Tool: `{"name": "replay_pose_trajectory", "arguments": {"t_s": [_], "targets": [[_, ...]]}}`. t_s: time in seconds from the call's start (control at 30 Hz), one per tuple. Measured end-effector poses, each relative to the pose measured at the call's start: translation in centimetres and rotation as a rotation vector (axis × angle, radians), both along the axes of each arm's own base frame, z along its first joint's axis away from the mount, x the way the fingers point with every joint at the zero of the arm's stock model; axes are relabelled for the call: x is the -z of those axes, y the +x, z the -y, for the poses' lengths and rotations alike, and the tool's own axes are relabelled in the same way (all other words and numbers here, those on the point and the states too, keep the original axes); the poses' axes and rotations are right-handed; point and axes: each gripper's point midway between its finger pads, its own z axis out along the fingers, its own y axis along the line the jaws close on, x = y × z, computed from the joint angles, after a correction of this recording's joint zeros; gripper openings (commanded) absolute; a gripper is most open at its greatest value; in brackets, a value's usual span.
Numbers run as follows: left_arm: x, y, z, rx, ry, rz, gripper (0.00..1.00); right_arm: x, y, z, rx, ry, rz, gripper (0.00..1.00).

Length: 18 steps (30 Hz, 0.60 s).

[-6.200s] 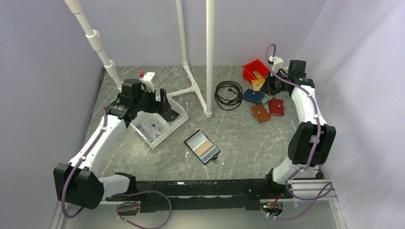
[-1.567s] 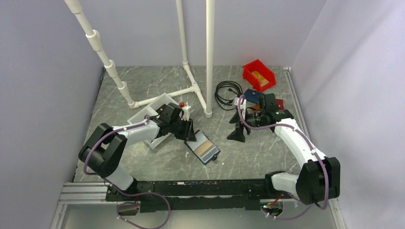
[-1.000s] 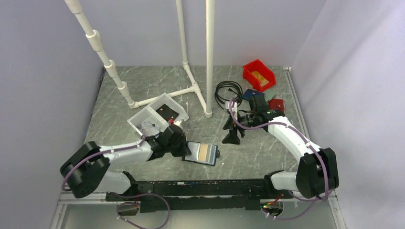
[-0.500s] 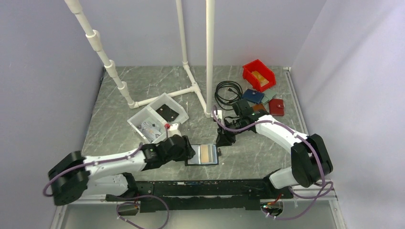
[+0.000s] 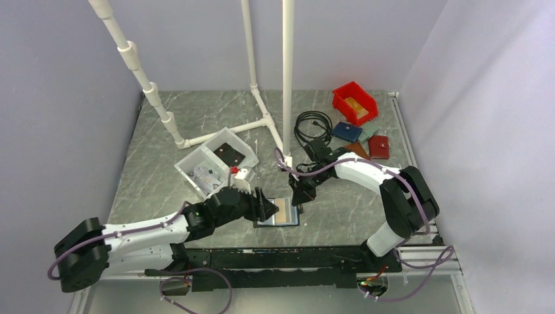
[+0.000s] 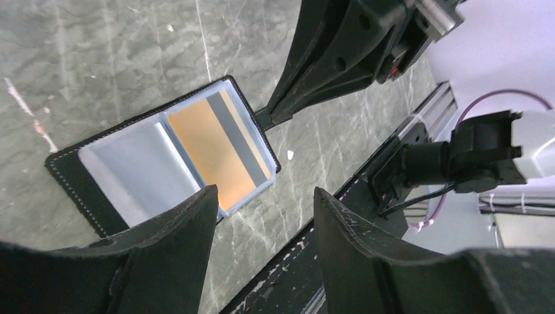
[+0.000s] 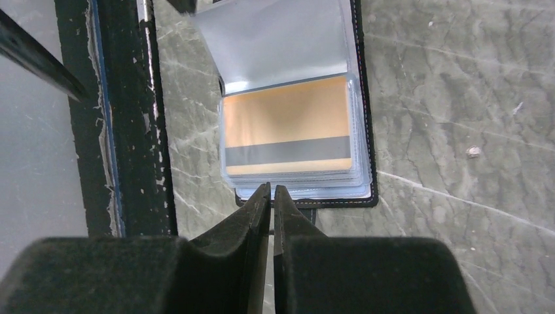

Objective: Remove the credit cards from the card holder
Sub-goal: Remove the credit card from the card holder.

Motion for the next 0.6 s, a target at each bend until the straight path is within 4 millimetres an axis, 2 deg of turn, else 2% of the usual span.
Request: {"name": "replay_pose_trajectory", "arguments": {"t_s": [0.23,0.6], "targets": [[3.5,-0.1,1.6,0.058,0.057,-0.052,0.60,0.8,0.1,-0.4,0.019,-0.037,-0.082,0.07],[6.4,1.3,2.1,0.048,0.076,-0.116,0.63,2.0,-0.7,-0.8,0.016,-0.078,-0.162,0.06]]}}
